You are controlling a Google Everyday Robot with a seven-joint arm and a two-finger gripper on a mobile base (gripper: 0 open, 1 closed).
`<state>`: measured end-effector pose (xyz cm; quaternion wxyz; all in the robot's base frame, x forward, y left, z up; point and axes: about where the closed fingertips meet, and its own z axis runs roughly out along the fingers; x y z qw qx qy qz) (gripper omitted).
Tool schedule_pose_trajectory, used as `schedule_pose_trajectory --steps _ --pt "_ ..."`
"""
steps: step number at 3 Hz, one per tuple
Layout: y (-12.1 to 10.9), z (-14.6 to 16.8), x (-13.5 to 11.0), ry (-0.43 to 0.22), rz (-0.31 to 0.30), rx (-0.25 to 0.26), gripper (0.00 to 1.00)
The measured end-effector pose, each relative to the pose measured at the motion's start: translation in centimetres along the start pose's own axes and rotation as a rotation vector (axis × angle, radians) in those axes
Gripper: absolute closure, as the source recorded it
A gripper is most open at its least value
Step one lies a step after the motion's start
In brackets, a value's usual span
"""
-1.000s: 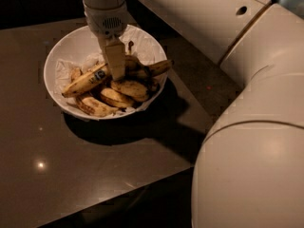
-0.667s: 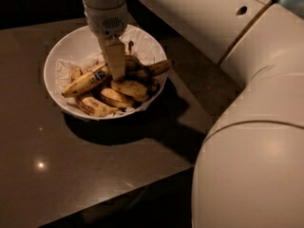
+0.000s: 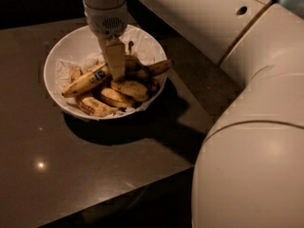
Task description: Pick banana from white bowl
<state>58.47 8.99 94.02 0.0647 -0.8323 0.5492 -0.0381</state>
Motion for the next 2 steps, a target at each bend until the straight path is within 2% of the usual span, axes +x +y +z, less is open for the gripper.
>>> schedule_pose_trajectory --steps 2 --pt "0.11 0.77 0.0 0.0 0.0 0.0 0.11"
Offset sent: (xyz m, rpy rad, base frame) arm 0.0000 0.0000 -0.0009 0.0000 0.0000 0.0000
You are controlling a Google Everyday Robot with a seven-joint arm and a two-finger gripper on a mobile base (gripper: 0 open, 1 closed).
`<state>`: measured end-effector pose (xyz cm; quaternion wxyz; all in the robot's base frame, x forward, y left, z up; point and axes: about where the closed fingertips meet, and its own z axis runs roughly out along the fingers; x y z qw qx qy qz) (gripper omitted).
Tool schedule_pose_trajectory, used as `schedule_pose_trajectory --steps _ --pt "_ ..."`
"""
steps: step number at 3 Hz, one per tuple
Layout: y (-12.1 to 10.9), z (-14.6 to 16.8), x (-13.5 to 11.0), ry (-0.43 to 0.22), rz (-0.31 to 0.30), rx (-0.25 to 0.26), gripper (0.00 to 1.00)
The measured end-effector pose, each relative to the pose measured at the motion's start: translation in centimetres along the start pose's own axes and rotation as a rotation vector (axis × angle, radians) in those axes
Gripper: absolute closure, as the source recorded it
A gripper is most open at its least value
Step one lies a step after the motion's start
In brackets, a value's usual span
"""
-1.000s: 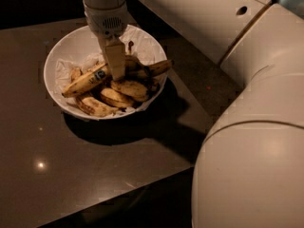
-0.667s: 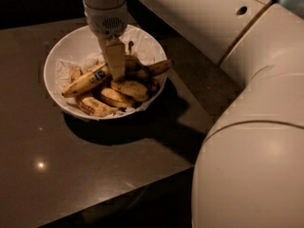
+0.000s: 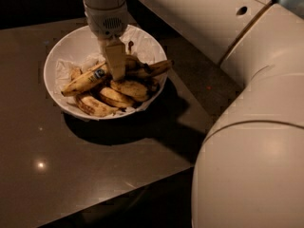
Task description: Pick banana from white bowl
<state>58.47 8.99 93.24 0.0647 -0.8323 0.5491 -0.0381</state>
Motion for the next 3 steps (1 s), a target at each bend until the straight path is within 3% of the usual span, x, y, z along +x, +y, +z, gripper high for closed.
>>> schedule_pose_trajectory --steps 1,2,3 --pt "-0.02 0.03 -0.01 0.0 0.0 0.001 0.0" --pt "-0.03 0.03 -0.02 -0.001 0.0 0.001 0.0" --pt "-0.83 0.02 -0.49 -0.028 -0.012 0.043 0.0"
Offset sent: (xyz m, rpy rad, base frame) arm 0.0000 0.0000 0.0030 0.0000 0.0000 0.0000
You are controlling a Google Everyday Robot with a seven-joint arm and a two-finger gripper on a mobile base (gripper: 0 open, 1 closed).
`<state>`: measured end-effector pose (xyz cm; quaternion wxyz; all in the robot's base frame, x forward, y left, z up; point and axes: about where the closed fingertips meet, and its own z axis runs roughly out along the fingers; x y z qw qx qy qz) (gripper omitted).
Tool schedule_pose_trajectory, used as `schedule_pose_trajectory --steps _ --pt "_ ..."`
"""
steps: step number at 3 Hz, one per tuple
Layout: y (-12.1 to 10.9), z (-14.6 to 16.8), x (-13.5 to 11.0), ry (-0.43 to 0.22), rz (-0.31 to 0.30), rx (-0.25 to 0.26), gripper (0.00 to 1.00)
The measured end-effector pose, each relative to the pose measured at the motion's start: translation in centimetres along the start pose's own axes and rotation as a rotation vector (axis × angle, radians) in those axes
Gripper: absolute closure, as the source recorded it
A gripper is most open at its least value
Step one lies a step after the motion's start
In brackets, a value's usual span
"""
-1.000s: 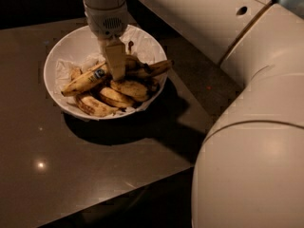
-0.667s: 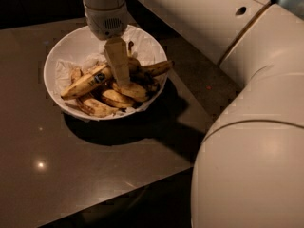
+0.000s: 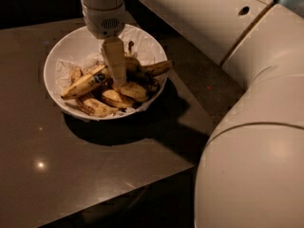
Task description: Pick banana from white bowl
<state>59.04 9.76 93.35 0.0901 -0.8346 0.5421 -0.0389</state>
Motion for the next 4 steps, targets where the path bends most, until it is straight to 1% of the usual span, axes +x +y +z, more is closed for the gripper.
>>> schedule_pose_trajectory --steps 1,2,4 --pt "-0.16 0.07 -0.23 -0.01 -0.01 0.009 0.0" --pt "-0.09 0.15 -0.18 0.006 0.002 0.007 0.18" --pt "-0.2 0.16 -0.35 0.017 -0.003 0.002 0.65"
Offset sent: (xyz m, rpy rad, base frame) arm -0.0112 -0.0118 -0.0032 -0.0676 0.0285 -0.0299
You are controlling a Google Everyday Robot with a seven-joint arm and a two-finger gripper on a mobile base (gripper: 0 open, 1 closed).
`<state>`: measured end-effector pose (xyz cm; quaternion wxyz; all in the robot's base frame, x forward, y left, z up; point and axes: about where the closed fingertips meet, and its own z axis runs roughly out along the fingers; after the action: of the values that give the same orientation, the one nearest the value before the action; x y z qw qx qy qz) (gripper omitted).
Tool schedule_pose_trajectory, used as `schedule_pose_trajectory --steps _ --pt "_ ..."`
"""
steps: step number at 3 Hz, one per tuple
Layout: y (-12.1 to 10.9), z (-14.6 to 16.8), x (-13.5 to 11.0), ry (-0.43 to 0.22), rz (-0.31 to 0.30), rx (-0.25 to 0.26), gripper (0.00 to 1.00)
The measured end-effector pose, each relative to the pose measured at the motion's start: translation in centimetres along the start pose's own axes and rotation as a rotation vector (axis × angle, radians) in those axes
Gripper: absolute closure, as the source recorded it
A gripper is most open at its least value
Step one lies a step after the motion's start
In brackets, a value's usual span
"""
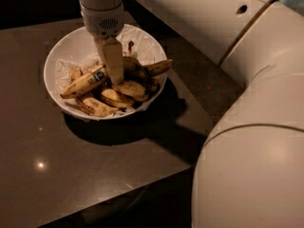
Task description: Pick banana from white bowl
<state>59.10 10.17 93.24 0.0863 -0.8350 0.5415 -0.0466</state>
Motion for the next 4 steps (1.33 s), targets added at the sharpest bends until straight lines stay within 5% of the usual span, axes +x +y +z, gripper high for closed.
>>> schedule_pose_trajectory --steps 2,4 --pt "-0.5 -0.1 -0.4 -0.025 0.013 0.02 1.0" --pt "-0.7 -1.9 -0.8 -0.066 0.047 0.056 1.0"
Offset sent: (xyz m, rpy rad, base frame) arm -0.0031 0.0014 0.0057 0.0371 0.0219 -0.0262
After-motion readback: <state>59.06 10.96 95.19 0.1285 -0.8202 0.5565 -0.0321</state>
